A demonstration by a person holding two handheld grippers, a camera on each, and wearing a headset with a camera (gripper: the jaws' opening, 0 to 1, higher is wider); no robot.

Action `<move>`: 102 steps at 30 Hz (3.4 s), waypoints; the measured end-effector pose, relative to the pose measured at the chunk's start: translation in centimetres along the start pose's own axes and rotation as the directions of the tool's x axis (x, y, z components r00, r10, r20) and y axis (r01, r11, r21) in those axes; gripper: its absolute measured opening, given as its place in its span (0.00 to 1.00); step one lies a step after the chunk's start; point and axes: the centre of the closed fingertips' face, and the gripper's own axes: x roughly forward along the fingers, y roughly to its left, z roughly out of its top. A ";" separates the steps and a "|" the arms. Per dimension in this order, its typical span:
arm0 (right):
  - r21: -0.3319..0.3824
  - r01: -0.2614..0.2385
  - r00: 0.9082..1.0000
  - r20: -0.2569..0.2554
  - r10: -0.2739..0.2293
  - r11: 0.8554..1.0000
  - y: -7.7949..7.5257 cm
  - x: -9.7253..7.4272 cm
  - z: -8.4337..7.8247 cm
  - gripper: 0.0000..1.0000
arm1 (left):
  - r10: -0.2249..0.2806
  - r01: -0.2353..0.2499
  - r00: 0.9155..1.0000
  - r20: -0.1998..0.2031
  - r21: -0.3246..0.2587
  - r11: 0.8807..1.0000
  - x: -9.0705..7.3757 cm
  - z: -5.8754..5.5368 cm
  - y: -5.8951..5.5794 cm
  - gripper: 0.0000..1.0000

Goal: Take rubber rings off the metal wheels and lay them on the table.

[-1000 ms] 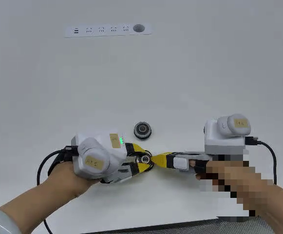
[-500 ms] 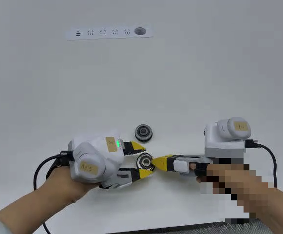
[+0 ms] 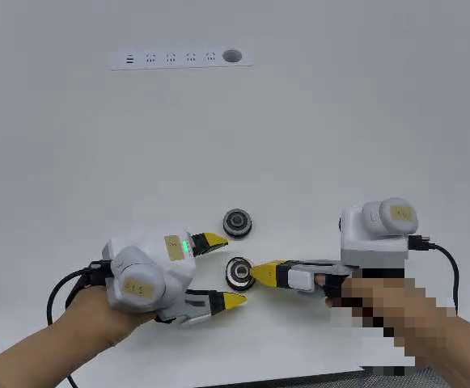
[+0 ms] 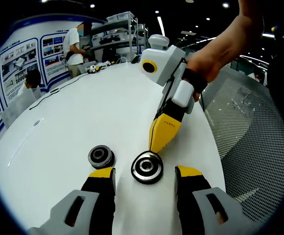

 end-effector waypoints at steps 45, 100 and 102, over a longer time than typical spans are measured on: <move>0.085 0.098 0.984 0.140 -0.109 0.992 -4.2 -4.8 2.5 0.02 | 0.045 -0.045 0.999 0.003 -0.068 0.997 -1.1 -1.1 0.3 0.58; -0.024 0.160 0.981 0.113 -0.157 0.987 -4.3 -3.9 1.5 0.17 | 0.020 -0.019 1.000 0.008 -0.062 0.998 -0.4 0.3 0.0 0.38; -0.026 0.156 0.982 0.111 -0.152 0.987 -4.1 -3.7 1.5 0.17 | 0.017 -0.017 1.000 0.004 -0.061 0.998 -0.2 0.3 -0.1 0.35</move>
